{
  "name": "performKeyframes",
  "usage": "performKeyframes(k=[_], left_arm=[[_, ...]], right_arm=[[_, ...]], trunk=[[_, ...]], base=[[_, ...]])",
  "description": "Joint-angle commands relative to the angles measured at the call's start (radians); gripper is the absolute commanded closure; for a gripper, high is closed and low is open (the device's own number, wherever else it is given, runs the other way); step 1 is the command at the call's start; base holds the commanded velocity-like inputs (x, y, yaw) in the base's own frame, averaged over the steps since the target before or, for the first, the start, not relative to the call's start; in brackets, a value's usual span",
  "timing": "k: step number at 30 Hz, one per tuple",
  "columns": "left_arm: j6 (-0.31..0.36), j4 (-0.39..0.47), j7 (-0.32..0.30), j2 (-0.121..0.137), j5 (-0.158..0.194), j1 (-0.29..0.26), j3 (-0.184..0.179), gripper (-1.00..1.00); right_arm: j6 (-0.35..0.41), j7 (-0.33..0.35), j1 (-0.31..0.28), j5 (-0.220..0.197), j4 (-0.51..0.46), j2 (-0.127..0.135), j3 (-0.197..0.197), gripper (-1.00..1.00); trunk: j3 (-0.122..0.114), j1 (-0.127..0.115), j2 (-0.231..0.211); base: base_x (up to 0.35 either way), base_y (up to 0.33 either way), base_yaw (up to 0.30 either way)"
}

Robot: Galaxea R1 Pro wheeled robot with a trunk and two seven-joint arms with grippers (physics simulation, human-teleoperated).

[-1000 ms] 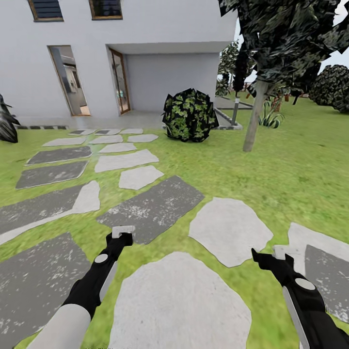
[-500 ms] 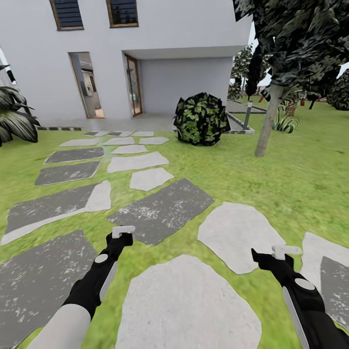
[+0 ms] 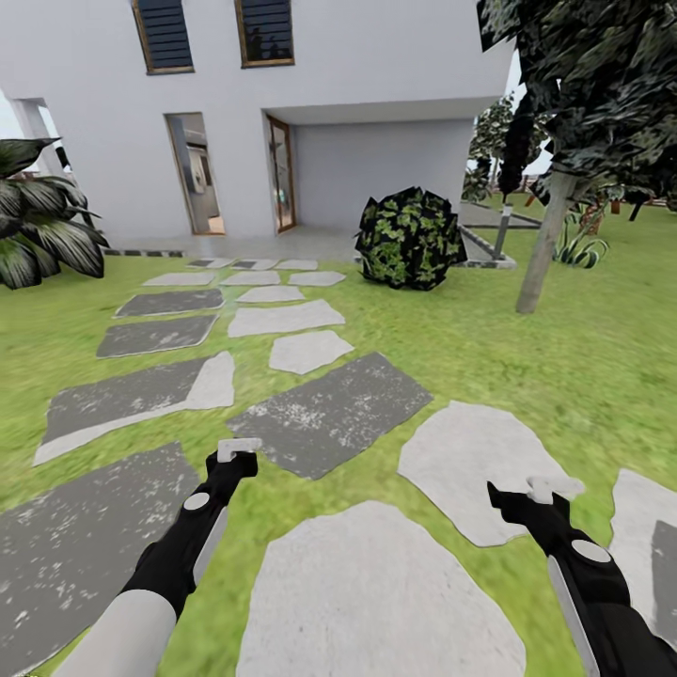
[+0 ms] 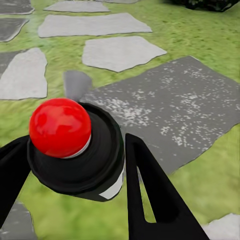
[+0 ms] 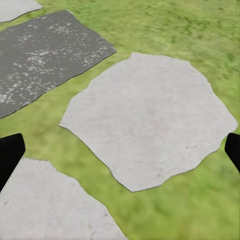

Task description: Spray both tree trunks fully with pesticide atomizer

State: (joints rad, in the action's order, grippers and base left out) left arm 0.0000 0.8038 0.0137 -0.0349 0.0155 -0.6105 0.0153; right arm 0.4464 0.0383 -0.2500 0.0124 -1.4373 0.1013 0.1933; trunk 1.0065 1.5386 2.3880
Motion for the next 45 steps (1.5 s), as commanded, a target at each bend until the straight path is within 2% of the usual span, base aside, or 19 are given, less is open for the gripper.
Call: performKeyframes(k=[1, 6, 18, 27, 45], left_arm=[[0.000, 0.000, 0.000, 0.000, 0.000, 0.000, 0.000, 1.00], [0.000, 0.000, 0.001, 0.000, 0.000, 0.000, 0.000, 1.00], [0.000, 0.000, 0.002, -0.001, 0.001, 0.000, 0.000, 1.00], [0.000, 0.000, 0.001, -0.008, 0.001, 0.000, 0.000, 1.00], [0.000, 0.000, 0.000, -0.009, 0.001, 0.000, 0.000, 1.00]], right_arm=[[0.000, 0.000, 0.000, 0.000, 0.000, 0.000, 0.000, -1.00], [0.000, 0.000, 0.000, 0.000, 0.000, 0.000, 0.000, -1.00], [0.000, 0.000, 0.000, 0.000, -0.001, 0.000, 0.000, -1.00], [0.000, 0.000, 0.000, 0.000, -0.002, 0.000, 0.000, -1.00], [0.000, -0.001, 0.000, 0.000, 0.000, -0.002, -0.001, -1.00]], trunk=[[-0.001, 0.000, 0.000], [-0.009, 0.000, 0.000], [-0.018, 0.000, 0.000], [-0.021, 0.000, 0.000], [-0.029, 0.000, 0.000]], base=[[0.000, 0.000, 0.119], [0.083, 0.000, 0.086], [0.301, 0.054, 0.034], [0.221, 0.160, 0.253], [0.015, 0.010, 0.270]])
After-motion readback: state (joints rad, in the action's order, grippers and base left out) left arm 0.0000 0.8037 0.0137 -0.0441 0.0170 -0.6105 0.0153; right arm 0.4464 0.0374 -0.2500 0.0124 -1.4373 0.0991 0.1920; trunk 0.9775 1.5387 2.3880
